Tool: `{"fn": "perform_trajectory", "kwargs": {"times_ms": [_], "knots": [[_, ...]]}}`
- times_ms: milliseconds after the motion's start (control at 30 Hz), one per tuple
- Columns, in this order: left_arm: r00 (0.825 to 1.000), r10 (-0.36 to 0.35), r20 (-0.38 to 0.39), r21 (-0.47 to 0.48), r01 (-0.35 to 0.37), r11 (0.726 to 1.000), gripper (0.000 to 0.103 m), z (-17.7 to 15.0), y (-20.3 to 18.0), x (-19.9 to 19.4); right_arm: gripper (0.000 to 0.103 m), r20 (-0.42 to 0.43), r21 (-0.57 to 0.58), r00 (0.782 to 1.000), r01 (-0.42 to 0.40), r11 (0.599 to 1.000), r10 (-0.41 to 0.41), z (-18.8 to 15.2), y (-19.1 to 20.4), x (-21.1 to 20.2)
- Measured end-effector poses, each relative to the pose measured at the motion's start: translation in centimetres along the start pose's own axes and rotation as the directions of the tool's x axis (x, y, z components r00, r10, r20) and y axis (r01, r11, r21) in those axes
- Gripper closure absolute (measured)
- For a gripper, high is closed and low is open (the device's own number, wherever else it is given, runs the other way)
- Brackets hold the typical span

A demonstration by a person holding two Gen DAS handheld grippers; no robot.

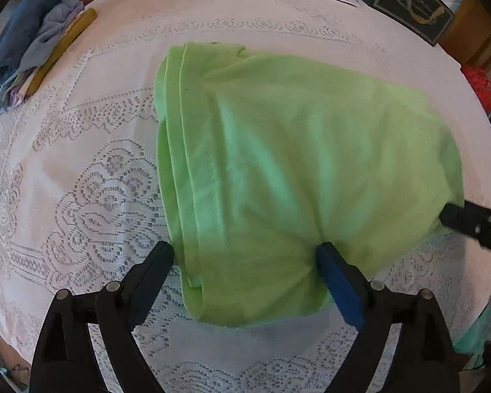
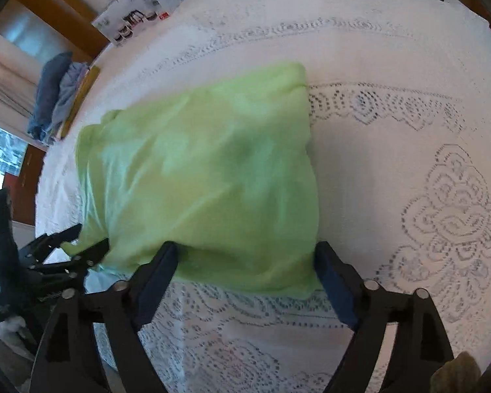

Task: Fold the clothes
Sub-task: 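Grasp the folded shirt edge with the left tool while the right tool grips the opposite side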

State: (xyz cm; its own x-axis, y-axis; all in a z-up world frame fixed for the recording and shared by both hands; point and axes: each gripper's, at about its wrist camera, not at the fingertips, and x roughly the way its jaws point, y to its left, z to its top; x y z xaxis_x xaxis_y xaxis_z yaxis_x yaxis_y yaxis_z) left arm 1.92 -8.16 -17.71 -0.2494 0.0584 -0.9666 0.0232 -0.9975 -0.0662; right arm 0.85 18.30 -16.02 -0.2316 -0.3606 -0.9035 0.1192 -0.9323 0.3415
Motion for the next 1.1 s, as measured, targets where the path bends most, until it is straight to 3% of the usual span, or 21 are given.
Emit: {"fn": "perform_trajectory", "kwargs": {"times_ms": [67, 233, 300, 333, 367, 467, 500, 533, 633, 733, 767, 833, 933, 1100], "knots": [[1.0, -0.009, -0.003, 0.003, 0.009, 1.0, 0.006, 0.2, 0.0, 0.1, 0.001, -0.001, -0.011, 1.0, -0.011, 1.0, 0.011, 0.0, 0.3, 0.5], [1.0, 0.006, 0.0, 0.012, -0.006, 1.0, 0.002, 0.5, -0.2, 0.1, 0.0, -0.022, -0.024, 1.0, 0.022, 0.999, -0.022, 0.3, 1.0, 1.0], [1.0, 0.007, -0.001, 0.009, -0.007, 1.0, 0.006, 0.6, 0.0, -0.1, 0.017, -0.036, -0.005, 0.998, 0.045, 0.999, -0.045, 0.6, 0.8, 0.7], [1.0, 0.01, 0.002, 0.004, -0.01, 1.0, 0.01, 0.6, 0.2, -0.3, 0.034, -0.036, 0.0, 0.998, 0.058, 0.998, -0.058, 0.6, 0.6, 0.5], [1.0, 0.013, 0.004, -0.001, -0.013, 1.0, 0.013, 0.7, 0.4, -0.5, 0.042, -0.031, 0.004, 0.998, 0.052, 0.999, -0.052, 0.7, 0.3, 0.2], [0.999, -0.035, -0.001, -0.021, 0.035, 0.999, 0.054, 0.6, 1.2, -1.8, 0.058, -0.042, -0.04, 0.996, 0.072, 0.997, -0.074, 0.7, 0.4, 0.2], [0.998, -0.066, -0.013, -0.029, 0.065, 0.997, 0.074, 0.4, 1.7, -2.1, 0.06, -0.061, -0.061, 0.994, 0.082, 0.995, -0.085, 0.5, 0.4, 0.1], [0.996, -0.086, -0.028, -0.041, 0.085, 0.996, 0.079, 0.2, 2.4, -2.3, 0.066, -0.077, -0.071, 0.993, 0.084, 0.994, -0.089, 0.4, 0.2, -0.1], [0.99, -0.131, -0.058, -0.081, 0.126, 0.989, 0.078, -0.3, 4.6, -2.9, 0.073, -0.118, -0.051, 0.989, 0.086, 0.995, -0.092, -0.3, -1.5, -0.8], [0.988, -0.157, 0.01, -0.1, 0.157, 0.983, 0.075, 0.5, 6.2, -5.2, 0.072, -0.1, 0.017, 0.994, 0.053, 0.998, -0.051, -0.3, -3.2, -2.5], [0.988, -0.147, 0.049, -0.095, 0.151, 0.984, 0.071, 1.0, 6.4, -5.9, 0.07, -0.082, 0.031, 0.996, 0.027, 0.999, -0.025, -0.2, -3.5, -3.1], [0.983, -0.135, 0.123, -0.092, 0.146, 0.985, 0.05, 2.3, 6.7, -6.7, 0.07, -0.025, 0.07, 0.997, -0.066, 0.995, 0.068, 0.6, -3.8, -4.2], [0.979, -0.135, 0.15, -0.101, 0.151, 0.983, 0.05, 4.3, 6.1, -5.3, 0.068, 0.02, 0.087, 0.989, -0.147, 0.985, 0.146, 2.0, -3.5, -4.2], [0.988, -0.115, 0.108, -0.091, 0.125, 0.988, 0.05, 2.9, 2.1, -0.5, 0.067, 0.004, 0.092, 0.992, -0.125, 0.988, 0.125, 3.1, -2.9, -2.4]]}}
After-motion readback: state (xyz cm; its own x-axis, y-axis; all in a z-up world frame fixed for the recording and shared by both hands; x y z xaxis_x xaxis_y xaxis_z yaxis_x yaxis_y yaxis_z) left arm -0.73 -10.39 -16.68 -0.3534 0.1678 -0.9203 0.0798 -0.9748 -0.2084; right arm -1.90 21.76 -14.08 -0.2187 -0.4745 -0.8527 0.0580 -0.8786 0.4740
